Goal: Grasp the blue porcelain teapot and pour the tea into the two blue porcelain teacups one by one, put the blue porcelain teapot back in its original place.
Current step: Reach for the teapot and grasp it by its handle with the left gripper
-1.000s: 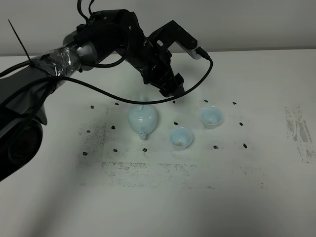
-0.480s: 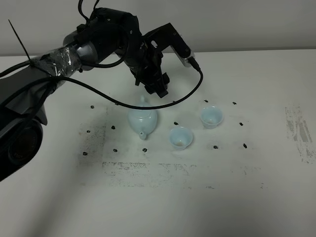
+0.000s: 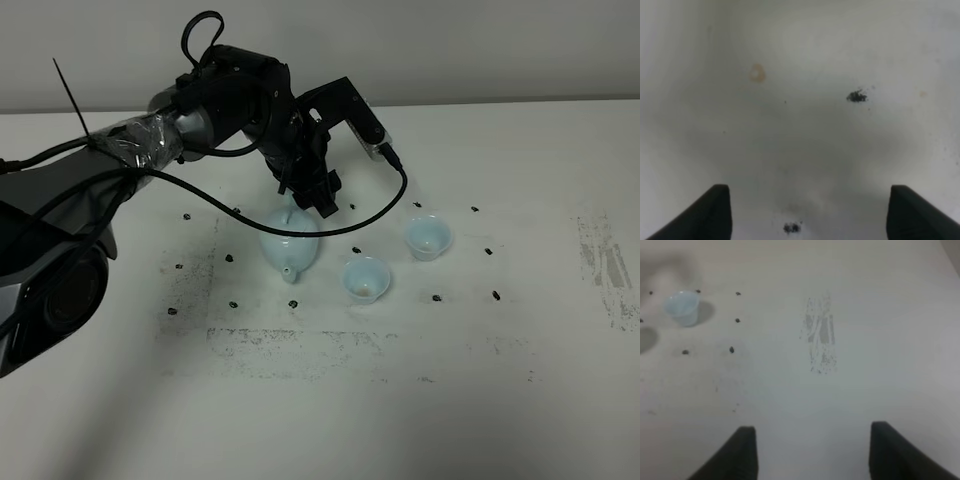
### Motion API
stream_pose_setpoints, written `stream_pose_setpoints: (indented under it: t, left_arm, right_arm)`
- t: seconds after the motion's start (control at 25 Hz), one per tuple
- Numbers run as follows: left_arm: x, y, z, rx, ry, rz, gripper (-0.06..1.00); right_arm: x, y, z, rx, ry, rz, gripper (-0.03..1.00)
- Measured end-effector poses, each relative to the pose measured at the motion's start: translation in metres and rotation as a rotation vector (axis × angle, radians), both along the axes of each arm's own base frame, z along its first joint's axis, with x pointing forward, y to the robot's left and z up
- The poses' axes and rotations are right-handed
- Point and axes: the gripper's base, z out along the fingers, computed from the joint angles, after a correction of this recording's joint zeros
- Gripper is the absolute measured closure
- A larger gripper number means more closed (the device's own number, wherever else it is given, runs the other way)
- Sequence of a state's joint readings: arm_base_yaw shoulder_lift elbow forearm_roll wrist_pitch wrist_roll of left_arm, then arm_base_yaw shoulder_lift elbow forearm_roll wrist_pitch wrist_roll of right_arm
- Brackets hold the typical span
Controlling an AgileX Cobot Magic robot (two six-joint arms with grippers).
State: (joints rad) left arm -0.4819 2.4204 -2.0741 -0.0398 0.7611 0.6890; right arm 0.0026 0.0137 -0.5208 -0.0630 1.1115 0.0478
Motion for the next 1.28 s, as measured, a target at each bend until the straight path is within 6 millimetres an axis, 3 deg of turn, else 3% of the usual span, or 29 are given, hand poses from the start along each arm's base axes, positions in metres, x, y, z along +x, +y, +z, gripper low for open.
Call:
stream_pose_setpoints:
  t: [0.6,1.28]
  left_arm:
    - [0.010,0.022,0.000,0.114,-0.053,0.147,0.33]
    - [0.005,0.035,-0.002,0.199,0.007,0.300,0.33]
  right_arm:
    - [0.000,0.000,0.000,0.000,0.000,0.000,0.49]
    - [0.000,0.000,0.000,-0.001,0.000,0.001,0.49]
